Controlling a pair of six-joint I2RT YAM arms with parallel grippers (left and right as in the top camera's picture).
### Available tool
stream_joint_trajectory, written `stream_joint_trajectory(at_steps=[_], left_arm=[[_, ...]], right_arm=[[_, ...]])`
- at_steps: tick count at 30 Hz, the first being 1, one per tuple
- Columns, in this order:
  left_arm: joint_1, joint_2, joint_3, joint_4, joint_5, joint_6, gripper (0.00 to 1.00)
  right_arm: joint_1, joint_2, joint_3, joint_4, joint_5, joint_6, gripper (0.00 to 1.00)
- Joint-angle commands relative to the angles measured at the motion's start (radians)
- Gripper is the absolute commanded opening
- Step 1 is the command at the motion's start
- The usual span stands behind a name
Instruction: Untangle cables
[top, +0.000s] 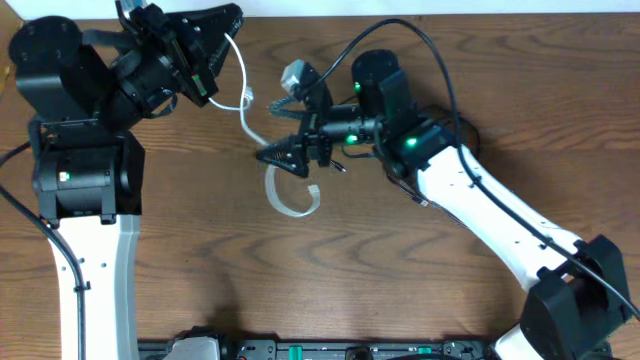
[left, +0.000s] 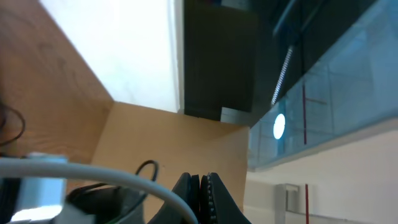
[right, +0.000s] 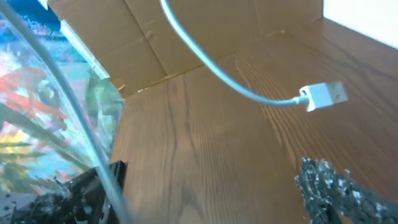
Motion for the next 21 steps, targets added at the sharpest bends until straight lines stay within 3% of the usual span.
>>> stream_joint_trajectory(at_steps=[1,2,3,4,6,7,11,17,21], left_arm=[[-0.002,-0.002,0.010,0.038,0.016,-0.031,0.08],[-0.002,-0.002,0.010,0.047,0.015,-0.031,0.08],[-0.002,-0.002,0.010,0.051,0.015,-0.031,0.08],[-0.002,-0.002,0.010,0.051,0.015,-0.031,0.08],[-0.002,-0.002,0.010,0.050,0.015,-0.028,0.08],[-0.002,-0.002,0.010,0.046,0.015,-0.021,0.08],[-0.002,-0.002,0.010,0.046,0.014,0.083,0.08],[-0.002,-0.002,0.009,0.001,0.015,0.452,0.08],[-0.002,-0.002,0.010,-0.086,-0.008,0.605,0.08]], right_arm=[[0.029,0.035,0.005,0.042,0.011,-0.007,0.91],[0.035,0.038,0.005,0.050,0.020,-0.006,0.86],[0.039,0.041,0.005,0.050,0.044,-0.006,0.75],[0.040,0.042,0.005,0.048,0.068,-0.006,0.57],[0.040,0.042,0.005,0.040,0.117,0.021,0.13],[0.037,0.042,0.005,0.035,0.151,0.056,0.01],[0.011,0.042,0.005,-0.016,0.243,0.174,0.01],[-0.048,-0.002,0.006,-0.189,0.309,0.189,0.02],[-0.098,-0.101,0.006,-0.323,0.434,0.188,0.02]])
